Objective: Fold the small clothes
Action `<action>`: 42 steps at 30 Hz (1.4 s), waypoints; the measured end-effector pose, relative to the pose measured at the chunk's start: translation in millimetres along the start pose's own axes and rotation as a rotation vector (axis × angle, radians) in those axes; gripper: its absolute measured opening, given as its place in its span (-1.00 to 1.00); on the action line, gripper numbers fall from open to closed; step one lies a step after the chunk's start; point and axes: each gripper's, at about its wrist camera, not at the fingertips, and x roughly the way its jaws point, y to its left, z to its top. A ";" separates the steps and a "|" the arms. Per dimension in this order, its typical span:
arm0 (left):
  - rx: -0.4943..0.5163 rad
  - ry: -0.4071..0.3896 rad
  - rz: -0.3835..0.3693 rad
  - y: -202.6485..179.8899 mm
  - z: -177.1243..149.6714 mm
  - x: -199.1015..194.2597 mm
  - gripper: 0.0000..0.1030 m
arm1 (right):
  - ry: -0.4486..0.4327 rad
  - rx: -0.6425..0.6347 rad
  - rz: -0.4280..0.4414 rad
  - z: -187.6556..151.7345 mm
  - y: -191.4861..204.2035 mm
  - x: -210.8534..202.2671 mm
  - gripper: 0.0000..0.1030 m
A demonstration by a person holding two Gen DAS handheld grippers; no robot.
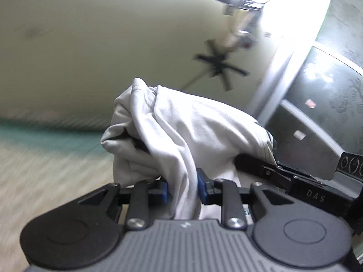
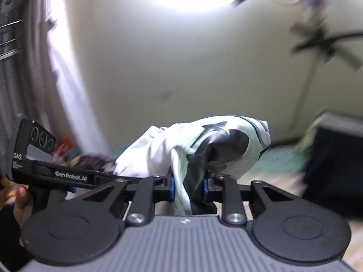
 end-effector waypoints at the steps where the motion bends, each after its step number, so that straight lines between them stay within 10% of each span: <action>1: 0.013 -0.007 -0.026 -10.8 14.0 22.1 -0.56 | -0.023 -0.005 -0.031 11.5 -14.7 -4.7 -0.63; 7: 0.011 0.022 -0.104 -41.0 53.2 159.5 -0.55 | -0.052 -0.007 -0.231 53.5 -121.5 -3.8 -0.62; 13: -0.039 0.127 -0.019 -14.1 21.7 260.9 -0.47 | 0.124 0.103 -0.355 13.4 -215.0 57.0 -0.56; 17: -0.001 0.119 -0.019 -16.0 18.0 247.1 -0.36 | 0.090 0.082 -0.346 2.1 -211.9 58.7 -0.30; 19: 0.024 0.090 0.020 -22.6 19.0 224.4 -0.23 | 0.068 0.097 -0.353 3.7 -206.6 52.4 0.16; 31: 0.131 0.108 0.372 -25.5 -85.7 117.5 0.20 | -0.005 0.148 -0.390 -61.5 -89.9 -39.0 0.19; 36: 0.181 0.049 0.421 -33.6 -124.6 73.8 0.80 | 0.004 0.236 -0.403 -113.9 -43.3 -53.0 0.19; 42: 0.283 0.004 0.456 -50.6 -151.1 56.1 0.97 | 0.017 0.257 -0.478 -140.8 -13.8 -57.4 0.19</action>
